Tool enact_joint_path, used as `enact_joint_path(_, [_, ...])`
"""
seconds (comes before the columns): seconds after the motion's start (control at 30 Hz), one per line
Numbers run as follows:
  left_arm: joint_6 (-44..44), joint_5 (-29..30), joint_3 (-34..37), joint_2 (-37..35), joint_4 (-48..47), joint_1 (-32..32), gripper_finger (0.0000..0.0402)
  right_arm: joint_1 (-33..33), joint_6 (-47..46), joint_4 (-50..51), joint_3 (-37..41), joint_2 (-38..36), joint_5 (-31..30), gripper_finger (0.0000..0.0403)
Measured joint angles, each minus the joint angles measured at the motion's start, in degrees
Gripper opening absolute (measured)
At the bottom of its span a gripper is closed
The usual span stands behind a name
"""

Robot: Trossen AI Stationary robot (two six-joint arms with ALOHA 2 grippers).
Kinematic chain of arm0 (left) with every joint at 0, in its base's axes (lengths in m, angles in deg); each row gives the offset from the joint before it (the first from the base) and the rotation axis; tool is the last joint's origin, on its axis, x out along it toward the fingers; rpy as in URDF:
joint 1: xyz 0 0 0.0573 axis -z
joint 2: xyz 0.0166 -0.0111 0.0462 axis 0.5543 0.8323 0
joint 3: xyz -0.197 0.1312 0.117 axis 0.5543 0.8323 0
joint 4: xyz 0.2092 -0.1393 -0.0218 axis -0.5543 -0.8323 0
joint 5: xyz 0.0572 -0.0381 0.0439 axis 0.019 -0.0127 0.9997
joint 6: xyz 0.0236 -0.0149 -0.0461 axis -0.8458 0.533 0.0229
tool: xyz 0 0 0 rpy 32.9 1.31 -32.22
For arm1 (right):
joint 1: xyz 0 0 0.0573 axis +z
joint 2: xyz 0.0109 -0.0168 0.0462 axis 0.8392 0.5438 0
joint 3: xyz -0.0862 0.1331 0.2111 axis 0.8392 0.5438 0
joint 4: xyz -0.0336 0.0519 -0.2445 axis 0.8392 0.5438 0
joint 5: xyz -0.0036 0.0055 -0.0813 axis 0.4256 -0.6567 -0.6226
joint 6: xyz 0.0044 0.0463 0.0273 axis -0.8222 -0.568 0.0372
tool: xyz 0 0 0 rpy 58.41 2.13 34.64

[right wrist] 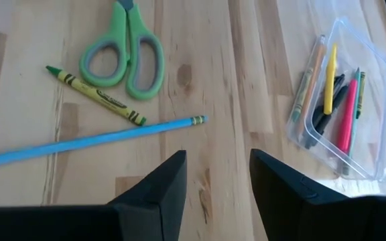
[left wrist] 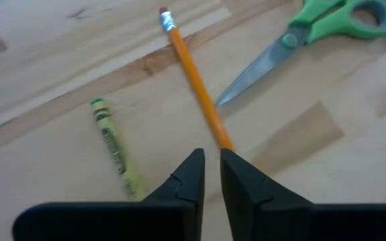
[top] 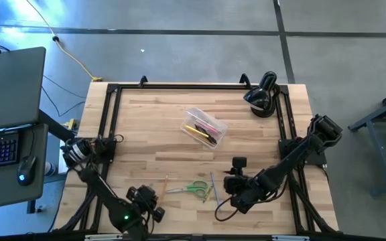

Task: Pick & place school supplies into a supply box
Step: Put the left green crayon into the supply box

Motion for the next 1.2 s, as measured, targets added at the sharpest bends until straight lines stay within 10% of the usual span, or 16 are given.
enact_joint_path(0.43, [10.0, -11.9, 0.0, -0.5, -16.3, 1.7, 0.008, 0.0, 5.1, -5.5, 0.0, 0.0, 1.2, 0.0142])
enact_joint_path(0.6, [15.4, -3.3, 0.0, -0.5, -13.8, 1.7, 0.009, 0.0, 6.8, -7.2, 0.0, 0.0, 1.6, 0.0142])
enact_joint_path(1.2, [18.0, -4.2, 0.0, 4.5, -10.4, -1.4, 0.0057, -0.1, 10.3, -10.8, 0.0, 0.0, 2.2, 0.0142])
